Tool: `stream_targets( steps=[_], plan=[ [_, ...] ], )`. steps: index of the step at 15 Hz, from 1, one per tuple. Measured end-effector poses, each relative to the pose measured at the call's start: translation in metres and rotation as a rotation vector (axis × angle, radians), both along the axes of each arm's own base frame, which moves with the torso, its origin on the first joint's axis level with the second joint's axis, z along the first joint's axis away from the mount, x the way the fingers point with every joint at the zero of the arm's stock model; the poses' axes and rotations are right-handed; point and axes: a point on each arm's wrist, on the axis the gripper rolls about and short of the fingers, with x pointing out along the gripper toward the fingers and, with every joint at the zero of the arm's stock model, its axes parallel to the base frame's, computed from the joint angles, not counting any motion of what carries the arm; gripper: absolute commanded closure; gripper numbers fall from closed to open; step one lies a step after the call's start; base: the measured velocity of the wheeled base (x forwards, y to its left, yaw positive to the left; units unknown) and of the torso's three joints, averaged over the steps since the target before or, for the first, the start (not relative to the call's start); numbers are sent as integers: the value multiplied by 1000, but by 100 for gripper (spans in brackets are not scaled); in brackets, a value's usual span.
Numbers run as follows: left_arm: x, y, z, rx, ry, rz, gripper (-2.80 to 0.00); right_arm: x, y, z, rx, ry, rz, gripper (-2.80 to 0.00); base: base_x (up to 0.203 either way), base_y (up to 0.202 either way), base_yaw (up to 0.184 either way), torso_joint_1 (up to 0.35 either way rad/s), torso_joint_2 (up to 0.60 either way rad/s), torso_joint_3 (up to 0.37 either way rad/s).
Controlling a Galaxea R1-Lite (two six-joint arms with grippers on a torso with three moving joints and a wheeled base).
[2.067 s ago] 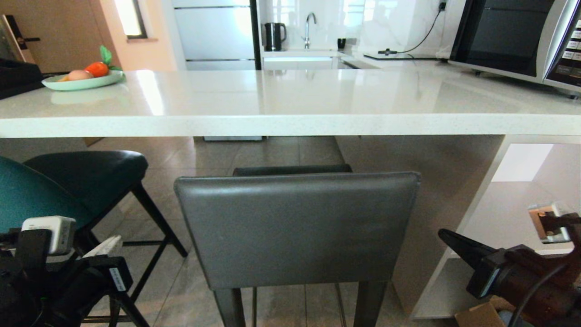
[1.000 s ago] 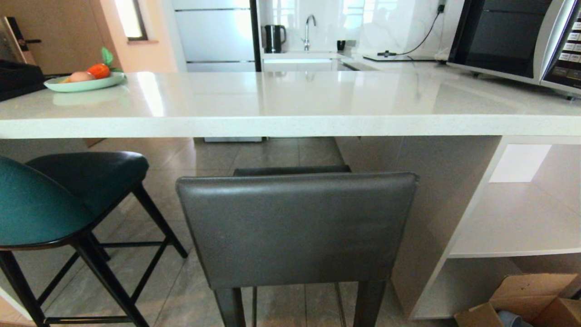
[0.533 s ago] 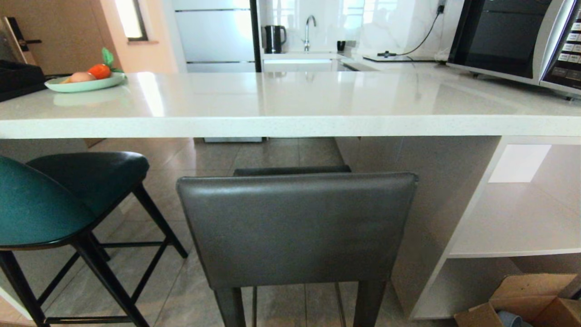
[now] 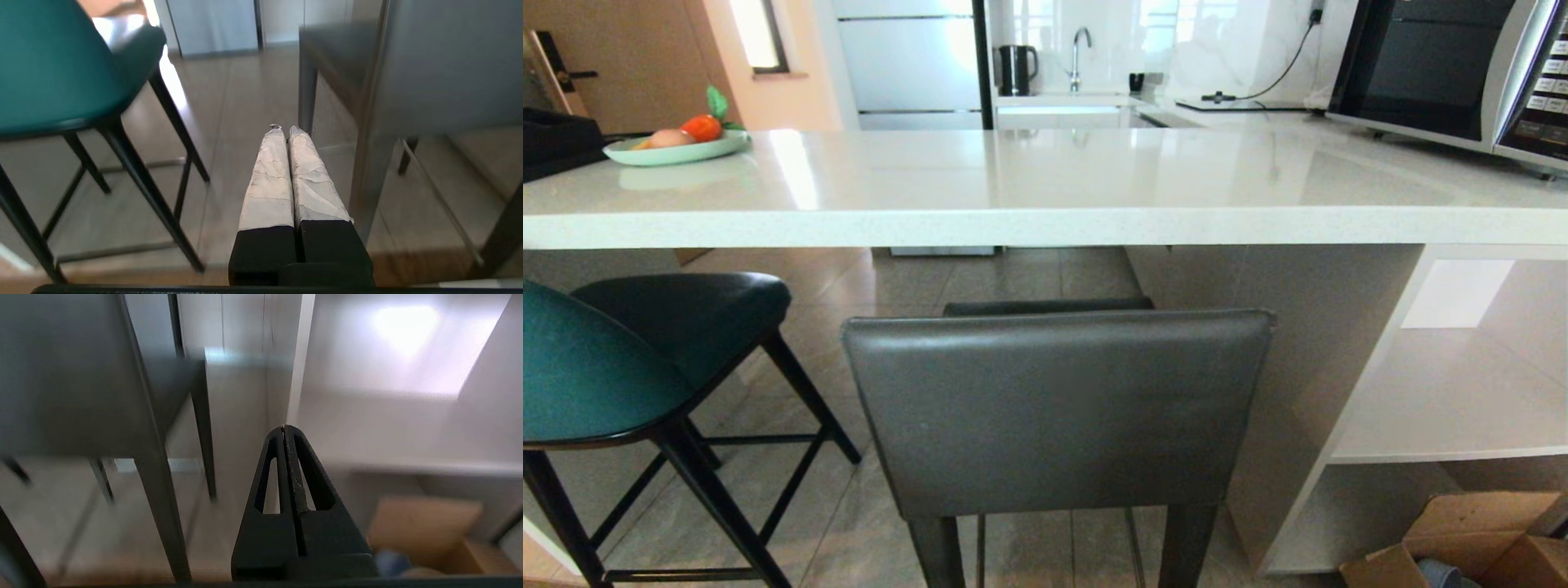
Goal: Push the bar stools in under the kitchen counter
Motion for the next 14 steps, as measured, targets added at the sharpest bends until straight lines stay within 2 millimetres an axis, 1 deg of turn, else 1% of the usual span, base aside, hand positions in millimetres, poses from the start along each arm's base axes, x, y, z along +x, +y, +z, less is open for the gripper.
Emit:
stream_targets(
  steps=[2,3,4,6,8,11,14],
  plan=[
    [-1,0,-5,-28,20,3,0,8,0,-27,-46,64,-1,0,0,0,0,0,0,0],
    [-1,0,-6,-65,22,15,0,11,0,-37,-69,81,3,0,0,0,0,0,0,0],
    [-2,1,-7,-103,22,34,0,13,0,-42,-80,88,7,0,0,0,0,0,0,0],
    [-2,2,-8,-135,23,64,0,14,0,-47,-18,100,4,0,0,0,0,0,0,0],
    [-2,2,-9,-86,28,86,0,14,-1,-47,56,95,-40,0,0,0,0,0,0,0],
    [-1,1,-13,71,59,48,0,14,-1,-48,-17,99,-18,0,0,0,0,0,0,0],
    [-1,1,-13,25,62,55,0,14,-1,-48,14,101,-15,0,0,0,0,0,0,0]
  ],
)
